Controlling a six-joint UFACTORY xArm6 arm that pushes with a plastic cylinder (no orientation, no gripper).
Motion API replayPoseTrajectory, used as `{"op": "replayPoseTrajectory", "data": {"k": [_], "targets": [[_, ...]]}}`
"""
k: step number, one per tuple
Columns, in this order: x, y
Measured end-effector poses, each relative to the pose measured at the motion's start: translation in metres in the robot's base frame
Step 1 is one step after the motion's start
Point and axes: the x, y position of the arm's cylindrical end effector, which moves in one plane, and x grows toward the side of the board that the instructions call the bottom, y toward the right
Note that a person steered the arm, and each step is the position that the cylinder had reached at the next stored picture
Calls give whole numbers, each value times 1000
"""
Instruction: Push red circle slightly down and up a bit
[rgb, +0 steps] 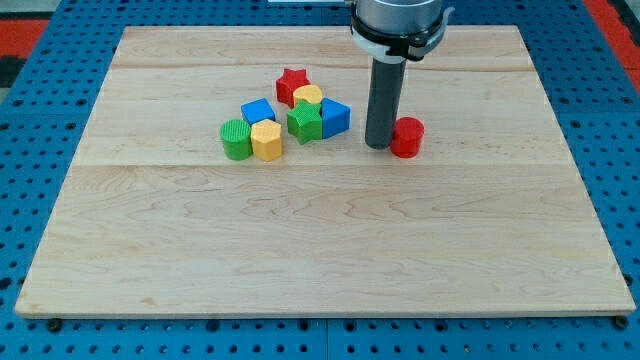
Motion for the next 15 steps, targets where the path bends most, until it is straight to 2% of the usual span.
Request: {"op": "replayPoseTrajectory", "data": {"k": [1, 2, 4, 7, 9, 10, 11, 12, 14, 15], "targets": [[-8, 0], [-43, 0], [-48, 11], [32, 46], [31, 54], [4, 75], [-41, 76], [-70, 74], [-35, -1], [22, -21]]}}
